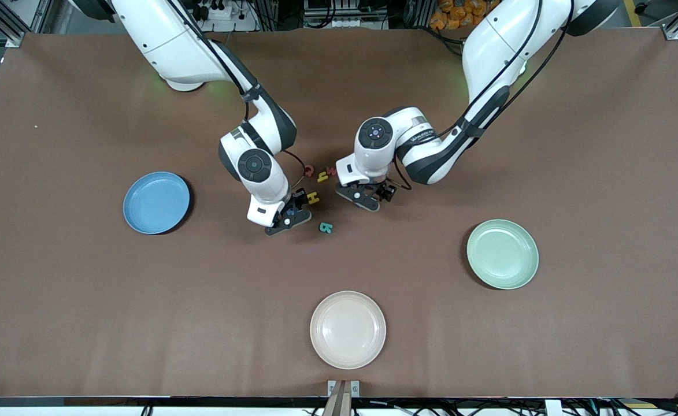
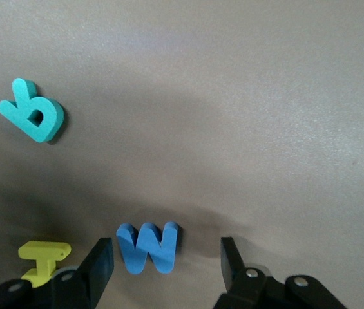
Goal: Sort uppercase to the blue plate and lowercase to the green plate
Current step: 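Grasp the blue W with the right gripper while the left gripper lowers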
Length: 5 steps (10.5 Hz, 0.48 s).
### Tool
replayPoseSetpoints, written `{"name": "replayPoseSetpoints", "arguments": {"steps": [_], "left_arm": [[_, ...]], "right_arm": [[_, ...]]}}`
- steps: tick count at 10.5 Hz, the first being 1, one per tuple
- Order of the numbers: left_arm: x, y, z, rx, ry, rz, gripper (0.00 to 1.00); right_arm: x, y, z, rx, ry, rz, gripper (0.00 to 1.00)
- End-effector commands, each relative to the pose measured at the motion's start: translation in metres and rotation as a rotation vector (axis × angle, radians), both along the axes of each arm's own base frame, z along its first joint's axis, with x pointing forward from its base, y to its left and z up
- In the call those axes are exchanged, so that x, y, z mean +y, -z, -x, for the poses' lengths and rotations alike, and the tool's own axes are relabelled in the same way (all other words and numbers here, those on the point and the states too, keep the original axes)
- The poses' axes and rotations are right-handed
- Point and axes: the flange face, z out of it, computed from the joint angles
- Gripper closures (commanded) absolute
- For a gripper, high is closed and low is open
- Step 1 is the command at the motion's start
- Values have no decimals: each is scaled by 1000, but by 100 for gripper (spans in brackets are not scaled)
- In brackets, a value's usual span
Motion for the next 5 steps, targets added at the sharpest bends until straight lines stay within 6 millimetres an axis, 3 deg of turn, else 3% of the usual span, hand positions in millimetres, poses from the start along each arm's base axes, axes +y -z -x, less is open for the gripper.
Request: {"name": "replayPoseSetpoints", "arguments": {"steps": [1, 5], "left_arm": [[-5, 5, -5, -36, 20, -9, 22], [-5, 5, -6, -42, 20, -11, 32]], "right_arm": [[8, 3, 2, 8, 40, -6, 24], [12, 8, 6, 14, 36, -6, 24]]}}
